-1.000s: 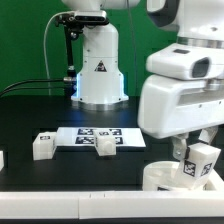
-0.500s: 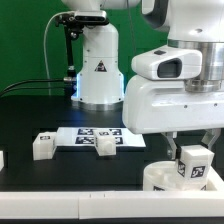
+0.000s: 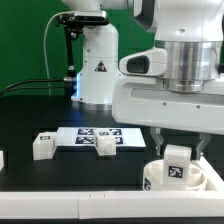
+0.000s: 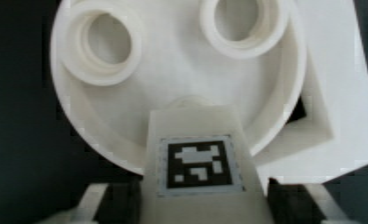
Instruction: Assemble stool
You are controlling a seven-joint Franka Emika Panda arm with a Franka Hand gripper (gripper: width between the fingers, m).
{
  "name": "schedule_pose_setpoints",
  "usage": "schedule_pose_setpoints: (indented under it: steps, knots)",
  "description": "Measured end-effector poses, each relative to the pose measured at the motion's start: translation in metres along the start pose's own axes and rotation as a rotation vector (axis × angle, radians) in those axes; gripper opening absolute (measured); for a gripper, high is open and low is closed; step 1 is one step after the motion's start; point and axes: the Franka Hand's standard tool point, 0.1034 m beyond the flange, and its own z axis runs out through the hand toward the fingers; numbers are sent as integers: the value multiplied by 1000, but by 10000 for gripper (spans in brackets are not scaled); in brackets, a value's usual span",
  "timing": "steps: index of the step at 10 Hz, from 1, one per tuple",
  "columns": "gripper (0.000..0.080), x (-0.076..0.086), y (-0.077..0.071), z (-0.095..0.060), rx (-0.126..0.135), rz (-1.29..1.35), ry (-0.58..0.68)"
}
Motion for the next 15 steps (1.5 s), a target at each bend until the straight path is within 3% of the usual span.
schedule_pose_setpoints:
  steps: [4,8,10,11,12,13,15]
  knots:
    - [335,3,4,0,4,212,-2]
    - [335,2,17,0,-9,651,-4]
    - [335,1,18,0,1,690,-1]
    - [420,1,18,0,1,682,-1]
    - [590,1,18,0,1,680,-1]
    - [590,1,18,-2,5,668,-1]
    - [646,9,21,-21,49,652,-5]
